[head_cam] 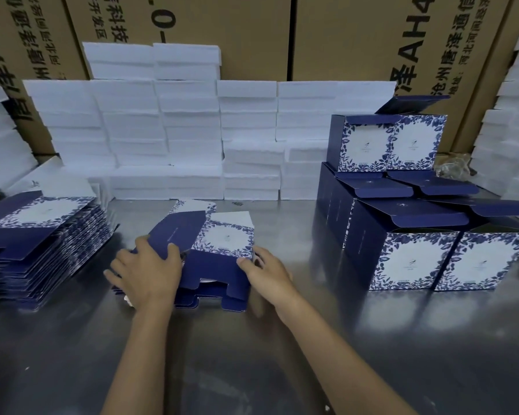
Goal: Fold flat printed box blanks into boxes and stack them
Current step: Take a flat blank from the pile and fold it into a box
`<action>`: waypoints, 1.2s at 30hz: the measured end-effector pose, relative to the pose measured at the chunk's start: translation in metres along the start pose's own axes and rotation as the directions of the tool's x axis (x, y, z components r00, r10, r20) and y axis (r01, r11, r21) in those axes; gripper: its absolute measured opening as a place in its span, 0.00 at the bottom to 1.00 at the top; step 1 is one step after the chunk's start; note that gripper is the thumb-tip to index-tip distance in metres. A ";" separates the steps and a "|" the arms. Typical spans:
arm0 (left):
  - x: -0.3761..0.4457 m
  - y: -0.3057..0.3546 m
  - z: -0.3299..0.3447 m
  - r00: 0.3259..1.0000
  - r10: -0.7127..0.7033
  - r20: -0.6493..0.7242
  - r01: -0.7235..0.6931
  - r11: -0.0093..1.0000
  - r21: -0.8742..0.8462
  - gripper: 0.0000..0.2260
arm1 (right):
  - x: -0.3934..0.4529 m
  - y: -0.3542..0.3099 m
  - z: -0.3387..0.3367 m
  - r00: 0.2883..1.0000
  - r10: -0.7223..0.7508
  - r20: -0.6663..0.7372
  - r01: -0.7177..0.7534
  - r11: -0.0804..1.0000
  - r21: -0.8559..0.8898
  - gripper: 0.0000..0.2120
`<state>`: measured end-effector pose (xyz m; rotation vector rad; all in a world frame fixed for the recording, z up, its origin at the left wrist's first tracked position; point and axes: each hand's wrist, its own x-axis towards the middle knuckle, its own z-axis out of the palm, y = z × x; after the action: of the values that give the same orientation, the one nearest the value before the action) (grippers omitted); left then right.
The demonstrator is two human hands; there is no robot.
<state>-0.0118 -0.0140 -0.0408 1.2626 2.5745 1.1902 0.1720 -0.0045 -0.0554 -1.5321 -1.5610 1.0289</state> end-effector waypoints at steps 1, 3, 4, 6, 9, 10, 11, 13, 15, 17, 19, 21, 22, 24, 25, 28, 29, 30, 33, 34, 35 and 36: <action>-0.002 0.004 -0.002 0.998 0.026 -0.050 -0.029 0.998 -0.056 0.24 | -0.001 -0.001 -0.002 1.000 0.001 0.015 -0.004 0.988 0.156 0.18; -0.005 0.012 -0.005 0.985 0.085 -0.149 -0.108 0.983 -0.151 0.23 | -0.001 -0.003 -0.008 0.999 -0.016 0.040 -0.001 0.921 0.390 0.14; -0.007 0.016 -0.006 0.975 0.112 -0.192 -0.149 0.971 -0.186 0.24 | -0.001 -0.001 -0.011 0.999 -0.019 0.040 -0.001 0.893 0.450 0.14; -0.013 0.026 -0.010 0.951 0.157 -0.266 -0.221 0.948 -0.231 0.24 | -0.001 0.001 -0.020 0.999 -0.015 0.030 -0.002 0.862 0.506 0.16; -0.027 0.042 -0.012 0.922 0.212 -0.323 -0.311 0.904 -0.295 0.23 | -0.005 0.001 -0.034 1.000 0.009 0.023 -0.020 0.854 0.521 0.13; -0.033 0.046 -0.012 0.917 0.230 -0.327 -0.337 0.885 -0.322 0.23 | -0.007 0.002 -0.039 1.000 0.025 0.015 -0.029 0.858 0.512 0.11; -0.039 0.050 -0.011 0.911 0.254 -0.323 -0.365 0.863 -0.349 0.23 | -0.009 0.002 -0.045 0.999 0.040 0.005 -0.037 0.861 0.507 0.11; -0.051 0.057 -0.008 0.896 0.324 -0.303 -0.426 0.822 -0.378 0.22 | -0.014 0.006 -0.056 0.998 0.063 -0.011 -0.049 0.857 0.513 0.12; -0.061 0.062 -0.005 0.904 0.366 -0.220 -0.427 0.772 -0.471 0.20 | -0.018 0.012 -0.068 0.997 0.076 -0.010 -0.059 0.847 0.529 0.15; -0.067 0.067 -0.001 0.934 0.354 -0.059 -0.305 0.699 -0.646 0.21 | -0.022 0.019 -0.077 0.996 0.071 0.048 -0.085 0.820 0.566 0.18; -0.073 0.071 0.006 0.926 0.369 0.079 -0.208 0.673 -0.710 0.19 | -0.025 0.028 -0.081 0.996 0.050 0.079 -0.088 0.790 0.607 0.18; -0.078 0.074 0.013 0.911 0.379 0.164 -0.151 0.675 -0.722 0.15 | -0.026 0.038 -0.083 0.997 0.059 0.058 -0.082 0.769 0.633 0.16; -0.081 0.075 0.015 0.904 0.378 0.199 -0.118 0.671 -0.732 0.13 | -0.026 0.042 -0.085 0.997 0.075 0.030 -0.077 0.765 0.639 0.16; -0.082 0.074 0.018 0.890 0.383 0.248 -0.076 0.661 -0.747 0.11 | -0.026 0.047 -0.094 0.996 0.085 0.003 -0.066 0.750 0.659 0.17; -0.082 0.072 0.020 0.881 0.393 0.261 -0.076 0.663 -0.745 0.11 | -0.027 0.047 -0.099 0.997 0.073 -0.002 -0.053 0.730 0.681 0.18; -0.080 0.067 0.023 0.851 0.446 0.276 -0.119 0.677 -0.726 0.10 | -0.029 0.042 -0.114 0.997 0.048 0.057 -0.074 0.572 0.817 0.20; -0.080 0.066 0.024 0.838 0.469 0.280 -0.135 0.675 -0.726 0.10 | -0.030 0.041 -0.117 0.995 0.057 0.081 -0.099 0.545 0.833 0.24; -0.080 0.065 0.025 0.821 0.495 0.284 -0.156 0.673 -0.723 0.11 | -0.029 0.042 -0.118 0.993 0.061 0.105 -0.122 0.553 0.824 0.27; -0.079 0.063 0.029 0.790 0.534 0.301 -0.204 0.691 -0.693 0.10 | -0.028 0.046 -0.118 0.988 0.060 0.139 -0.146 0.613 0.776 0.20; -0.076 0.062 0.029 0.796 0.526 0.299 -0.204 0.699 -0.686 0.09 | -0.029 0.047 -0.118 0.991 0.065 0.119 -0.133 0.647 0.751 0.17; -0.072 0.060 0.029 0.811 0.508 0.290 -0.200 0.707 -0.678 0.09 | -0.030 0.047 -0.118 0.992 0.064 0.105 -0.120 0.673 0.730 0.15; -0.068 0.059 0.027 0.832 0.483 0.274 -0.195 0.717 -0.669 0.11 | -0.031 0.049 -0.119 0.993 0.055 0.101 -0.111 0.682 0.723 0.15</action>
<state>0.0820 -0.0221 -0.0412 1.6270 1.4643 1.4323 0.3014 -0.0293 -0.0465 -0.9974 -0.9138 1.5371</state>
